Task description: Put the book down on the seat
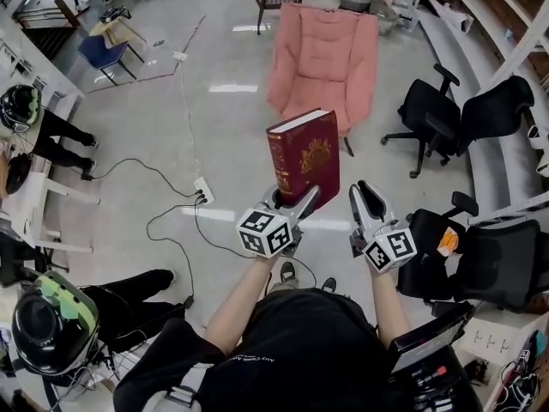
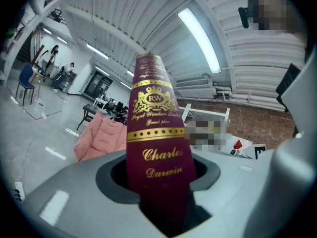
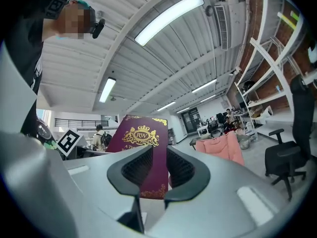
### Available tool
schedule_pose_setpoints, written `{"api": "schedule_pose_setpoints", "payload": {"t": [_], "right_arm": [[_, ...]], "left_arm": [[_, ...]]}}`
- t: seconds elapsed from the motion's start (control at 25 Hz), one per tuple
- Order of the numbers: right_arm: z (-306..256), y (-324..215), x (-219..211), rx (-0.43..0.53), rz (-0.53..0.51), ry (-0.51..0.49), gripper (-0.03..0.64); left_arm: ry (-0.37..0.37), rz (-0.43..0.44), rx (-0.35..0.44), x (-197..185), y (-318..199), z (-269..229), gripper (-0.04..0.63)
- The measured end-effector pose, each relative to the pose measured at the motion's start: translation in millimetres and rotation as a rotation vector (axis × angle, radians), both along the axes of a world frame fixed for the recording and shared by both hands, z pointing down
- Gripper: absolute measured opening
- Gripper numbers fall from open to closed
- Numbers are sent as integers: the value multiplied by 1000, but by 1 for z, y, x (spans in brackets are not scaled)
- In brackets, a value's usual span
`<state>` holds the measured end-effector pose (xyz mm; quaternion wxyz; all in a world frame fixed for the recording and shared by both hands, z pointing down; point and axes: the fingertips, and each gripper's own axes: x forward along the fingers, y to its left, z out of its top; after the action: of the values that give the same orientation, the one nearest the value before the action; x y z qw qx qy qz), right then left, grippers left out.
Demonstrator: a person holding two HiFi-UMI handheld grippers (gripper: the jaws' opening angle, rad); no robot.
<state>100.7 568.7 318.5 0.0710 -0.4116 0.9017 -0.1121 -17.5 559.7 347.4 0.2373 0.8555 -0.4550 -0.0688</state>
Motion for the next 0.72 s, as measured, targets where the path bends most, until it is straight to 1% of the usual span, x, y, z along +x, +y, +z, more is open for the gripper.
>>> {"api": "schedule_pose_setpoints", "payload": {"t": [0.16,0.28,0.44,0.56,0.72], "right_arm": [[9,-5,-16,-16,12,11,101],[16,-8,-21,-26,25,13,103],[20,-11,-28,-43,25,25,106],[23,-24,-29,-47,17,20,112],[31,-45,-20,-52,2,9,117]], "left_arm": [[-5,66,21,-6,0,3,235],[13,89,8,-9,-4,11,234],[22,90,-32,-15,-9,24,235],[16,86,-38,-17,-20,28,235],[0,81,-44,-7,-40,35,235]]}}
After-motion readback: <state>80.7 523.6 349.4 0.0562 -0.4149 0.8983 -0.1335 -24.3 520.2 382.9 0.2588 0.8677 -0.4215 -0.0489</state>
